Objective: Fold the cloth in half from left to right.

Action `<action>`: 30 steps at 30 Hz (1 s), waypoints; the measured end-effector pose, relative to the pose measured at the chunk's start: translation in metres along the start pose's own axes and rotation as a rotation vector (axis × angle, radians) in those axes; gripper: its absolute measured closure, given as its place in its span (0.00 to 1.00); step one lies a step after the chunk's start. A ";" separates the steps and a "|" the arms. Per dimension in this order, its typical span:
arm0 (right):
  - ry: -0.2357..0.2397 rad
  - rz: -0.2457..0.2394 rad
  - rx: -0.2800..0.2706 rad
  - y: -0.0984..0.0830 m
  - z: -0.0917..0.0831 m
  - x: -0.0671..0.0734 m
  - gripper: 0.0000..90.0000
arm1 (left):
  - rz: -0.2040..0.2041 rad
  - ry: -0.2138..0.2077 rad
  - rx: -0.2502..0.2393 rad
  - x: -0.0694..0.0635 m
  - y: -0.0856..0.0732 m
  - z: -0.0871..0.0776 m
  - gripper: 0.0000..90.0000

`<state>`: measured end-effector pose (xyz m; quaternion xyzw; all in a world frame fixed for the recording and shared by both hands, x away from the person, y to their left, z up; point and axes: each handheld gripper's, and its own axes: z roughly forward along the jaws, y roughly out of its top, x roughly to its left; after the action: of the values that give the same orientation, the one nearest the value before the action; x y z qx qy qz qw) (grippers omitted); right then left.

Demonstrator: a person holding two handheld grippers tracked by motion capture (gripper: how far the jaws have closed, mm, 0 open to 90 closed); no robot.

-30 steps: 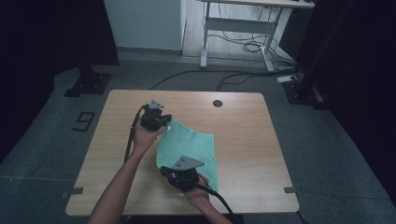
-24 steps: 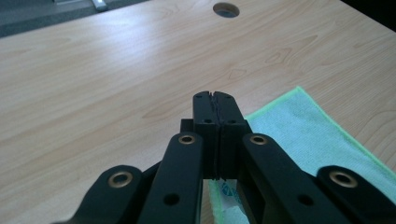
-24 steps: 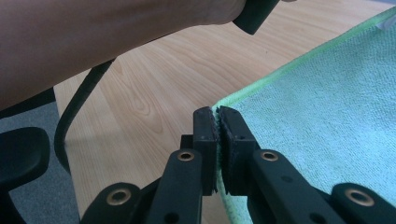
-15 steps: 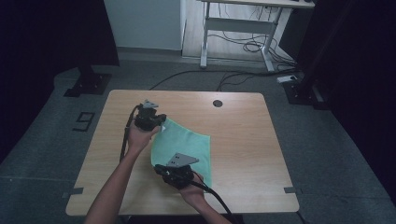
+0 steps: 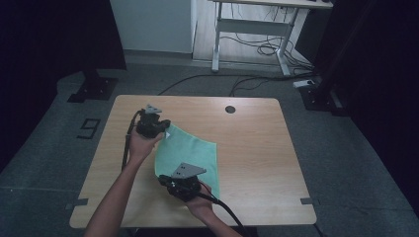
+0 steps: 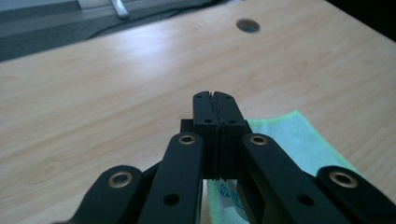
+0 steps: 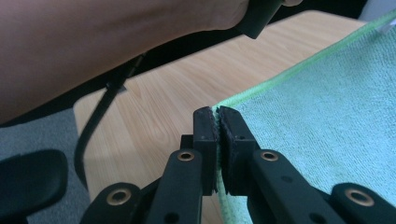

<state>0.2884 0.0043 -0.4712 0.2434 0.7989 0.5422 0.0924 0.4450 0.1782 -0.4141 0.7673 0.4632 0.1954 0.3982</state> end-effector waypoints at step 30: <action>-0.038 0.084 0.024 -0.046 -0.036 -0.019 0.95 | 0.027 -0.043 0.118 -0.048 -0.005 0.073 0.98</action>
<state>0.2767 -0.0476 -0.5008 0.2881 0.7924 0.5313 0.0819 0.4673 0.1067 -0.4593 0.7996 0.4547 0.1569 0.3595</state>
